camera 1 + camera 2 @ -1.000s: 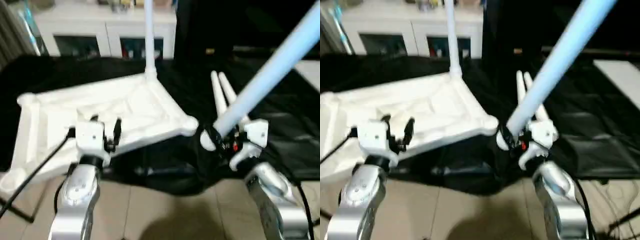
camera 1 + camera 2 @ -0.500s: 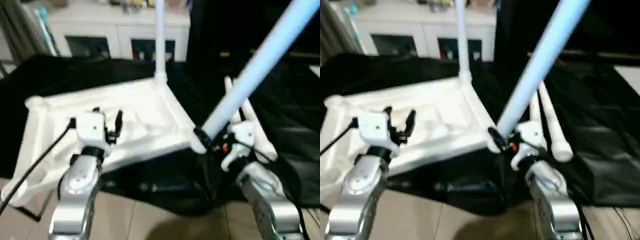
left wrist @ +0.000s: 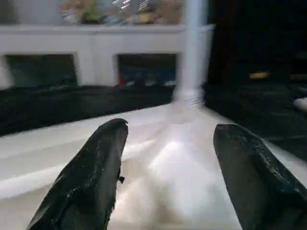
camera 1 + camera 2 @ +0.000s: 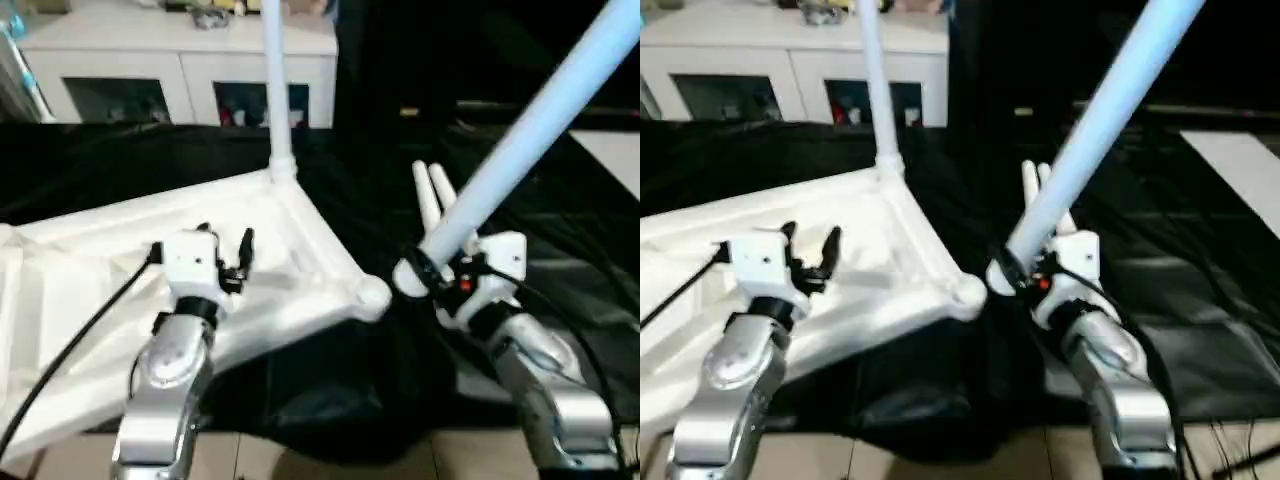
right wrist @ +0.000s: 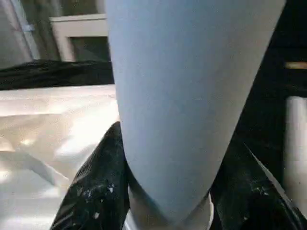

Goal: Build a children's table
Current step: Insert table leg to table base

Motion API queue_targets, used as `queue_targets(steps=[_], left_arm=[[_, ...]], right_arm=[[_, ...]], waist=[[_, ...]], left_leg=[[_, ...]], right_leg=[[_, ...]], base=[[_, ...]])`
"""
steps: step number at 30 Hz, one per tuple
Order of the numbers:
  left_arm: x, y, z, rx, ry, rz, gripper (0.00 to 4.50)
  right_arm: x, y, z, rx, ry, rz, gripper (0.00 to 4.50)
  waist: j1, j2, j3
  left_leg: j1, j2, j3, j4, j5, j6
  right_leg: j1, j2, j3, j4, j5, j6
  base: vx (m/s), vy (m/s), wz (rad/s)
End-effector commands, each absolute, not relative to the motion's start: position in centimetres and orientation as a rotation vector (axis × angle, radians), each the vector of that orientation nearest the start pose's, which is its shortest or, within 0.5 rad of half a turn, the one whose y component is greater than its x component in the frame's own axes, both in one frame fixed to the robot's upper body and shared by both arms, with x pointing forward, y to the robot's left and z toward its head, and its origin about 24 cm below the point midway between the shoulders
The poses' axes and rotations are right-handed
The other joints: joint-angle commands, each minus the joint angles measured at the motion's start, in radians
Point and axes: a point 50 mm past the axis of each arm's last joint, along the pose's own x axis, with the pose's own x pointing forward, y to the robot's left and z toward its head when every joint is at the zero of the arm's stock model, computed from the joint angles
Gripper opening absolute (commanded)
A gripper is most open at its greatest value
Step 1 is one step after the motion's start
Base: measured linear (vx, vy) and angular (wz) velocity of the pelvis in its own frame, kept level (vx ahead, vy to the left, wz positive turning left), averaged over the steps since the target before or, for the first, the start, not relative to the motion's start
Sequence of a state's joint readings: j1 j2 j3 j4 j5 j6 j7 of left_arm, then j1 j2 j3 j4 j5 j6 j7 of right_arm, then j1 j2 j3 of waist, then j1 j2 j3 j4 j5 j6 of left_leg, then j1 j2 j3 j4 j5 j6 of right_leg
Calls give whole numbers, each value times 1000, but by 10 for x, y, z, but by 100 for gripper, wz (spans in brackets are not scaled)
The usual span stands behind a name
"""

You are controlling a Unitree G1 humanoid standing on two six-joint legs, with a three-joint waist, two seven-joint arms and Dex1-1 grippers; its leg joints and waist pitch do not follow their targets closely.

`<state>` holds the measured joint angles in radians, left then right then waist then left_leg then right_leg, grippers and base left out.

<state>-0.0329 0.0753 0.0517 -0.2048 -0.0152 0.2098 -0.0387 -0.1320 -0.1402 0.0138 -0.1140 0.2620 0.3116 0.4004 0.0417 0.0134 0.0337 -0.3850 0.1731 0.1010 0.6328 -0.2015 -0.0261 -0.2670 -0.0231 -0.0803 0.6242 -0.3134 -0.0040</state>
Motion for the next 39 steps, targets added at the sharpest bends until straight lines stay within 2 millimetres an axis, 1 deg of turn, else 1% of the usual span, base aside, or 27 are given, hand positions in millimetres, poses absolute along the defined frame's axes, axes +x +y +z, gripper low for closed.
queue_targets(steps=[1,2,3,4,5,6,7,8,9,10,11,12,13,14,15,16,17,18,19,21,22,23,25,26,28,31,39], left_arm=[[256,172,81,71,-42,11,329],[255,173,81,76,-41,9,329],[255,173,81,76,-41,9,329],[254,173,80,80,-37,8,329],[254,173,80,80,-37,8,329],[254,174,79,79,-33,-3,329],[256,175,80,80,-35,-30,329],[257,173,80,84,-37,-63,329],[257,172,79,86,-38,-73,329],[258,172,79,88,-38,-85,329],[258,168,79,65,-35,-150,329],[256,160,78,39,-23,-322,329],[251,152,77,34,-6,-493,329],[249,149,76,33,0,-550,355],[245,145,72,74,40,-649,355],[239,141,64,131,127,-799,362],[236,139,59,159,183,-870,368],[236,139,59,162,190,-877,368],[233,138,55,184,243,-943,368],[233,137,52,187,292,-984,396],[236,135,47,226,367,-1012,405],[236,135,47,229,376,-1013,409],[238,135,44,236,420,-1013,435],[240,134,42,239,445,-1022,391],[244,132,41,242,498,-1013,379],[250,128,40,259,519,-985,352],[251,115,44,243,559,-996,289]], right_arm=[[277,-133,79,108,41,519,186],[278,-132,78,110,45,520,186],[278,-132,78,110,45,520,186],[279,-132,76,96,51,516,186],[279,-132,76,96,51,516,186],[280,-131,77,91,49,513,186],[280,-129,80,99,41,522,186],[280,-129,80,101,38,527,186],[280,-129,80,101,37,528,186],[280,-130,80,101,36,530,186],[280,-131,79,99,38,531,186],[283,-132,78,96,38,530,186],[286,-133,78,99,37,536,186],[286,-133,79,100,36,538,186],[287,-133,80,99,33,549,186],[289,-133,82,95,33,571,186],[290,-133,84,93,37,589,186],[290,-133,84,92,37,591,186],[291,-133,85,83,40,612,186],[292,-133,86,66,57,635,186],[292,-135,86,24,91,671,186],[292,-135,86,18,95,674,186],[291,-137,85,-7,130,686,186],[291,-138,85,-25,149,690,186],[291,-141,86,-32,174,687,186],[290,-143,87,-36,176,692,186],[287,-141,85,-50,197,696,186]], waist=[[-26,24,-41],[-48,22,-63],[-44,10,-62],[-48,-2,-63],[-38,-15,-55],[-33,-13,-48],[2,-51,-38],[40,-68,-43],[47,-70,-43],[54,-59,-42],[51,-46,-34],[54,-18,-41],[41,2,-43],[38,15,-72],[23,9,-76],[35,21,-81],[40,0,-84],[48,3,-83],[54,11,-83],[55,10,-78],[54,17,-59],[49,13,-49],[44,18,-38],[42,15,-30],[44,12,-24],[46,15,-26],[49,14,-42]], left_leg=[[105,110,-85,-131,-294,175],[160,133,-135,-128,-238,296],[171,142,-140,-109,-107,427],[171,145,-141,-104,-34,475],[149,120,-117,-103,35,510],[117,85,-87,-101,12,482],[26,-17,12,-54,-145,331],[-36,-40,11,39,-131,228],[-55,-29,4,54,-98,186],[-51,-20,0,35,-30,117],[-36,-7,7,-19,8,103],[-15,12,9,-53,56,91],[6,34,-5,-89,55,105],[75,56,-29,-70,160,147],[80,66,-45,-59,284,177],[91,68,-53,-32,506,222],[77,54,-43,-16,654,226],[65,38,-31,-16,664,205],[38,14,-12,-24,597,148],[28,18,-5,-39,440,65],[18,26,4,-64,184,10],[21,35,6,-87,-66,-38],[30,40,8,-108,-258,-66],[30,41,12,-113,-318,-72],[34,41,16,-117,-346,-75],[32,42,21,-119,-299,-72],[22,41,29,-112,-172,-29]], right_leg=[[-47,-44,3,-20,-149,-134],[-91,-45,5,39,-73,-89],[-130,-57,19,71,-47,-9],[-146,-66,27,80,-26,25],[-154,-78,47,70,12,55],[-136,-86,60,32,51,40],[-54,-140,119,-94,8,-31],[39,-230,192,-134,-123,-88],[52,-230,190,-133,-172,-109],[46,-199,156,-132,-226,-152],[39,-154,114,-128,-222,-187],[29,-139,87,-116,-174,-193],[1,-89,50,-78,-65,-157],[-53,-72,43,-24,130,-139],[-68,-71,44,-4,233,-132],[-93,-78,51,4,346,-112],[-96,-93,73,8,454,-96],[-90,-92,77,7,496,-93],[-66,-91,79,12,563,-92],[-64,-83,72,3,554,-89],[-62,-97,75,-17,399,-119],[-54,-107,81,-33,224,-148],[-54,-113,87,-51,30,-174],[-55,-119,92,-65,-99,-174],[-61,-128,100,-81,-262,-154],[-66,-126,104,-89,-314,-128],[-68,-111,98,-71,-70,-172]], base=[[193,46,-3],[193,46,-3],[142,18,4],[104,-23,-1],[104,-23,-1],[68,-61,-6],[59,-70,1],[59,-70,1],[71,-64,1],[77,-43,-2],[77,-43,-2],[87,12,1],[0,0,0],[120,45,2],[118,46,-1],[135,78,1],[64,59,-1],[13,51,3],[0,0,0],[0,0,0],[-88,-8,-1],[-88,-8,-1],[-109,-19,0],[-111,-21,-1],[-93,-26,-6],[-49,-19,-5],[0,0,0]])
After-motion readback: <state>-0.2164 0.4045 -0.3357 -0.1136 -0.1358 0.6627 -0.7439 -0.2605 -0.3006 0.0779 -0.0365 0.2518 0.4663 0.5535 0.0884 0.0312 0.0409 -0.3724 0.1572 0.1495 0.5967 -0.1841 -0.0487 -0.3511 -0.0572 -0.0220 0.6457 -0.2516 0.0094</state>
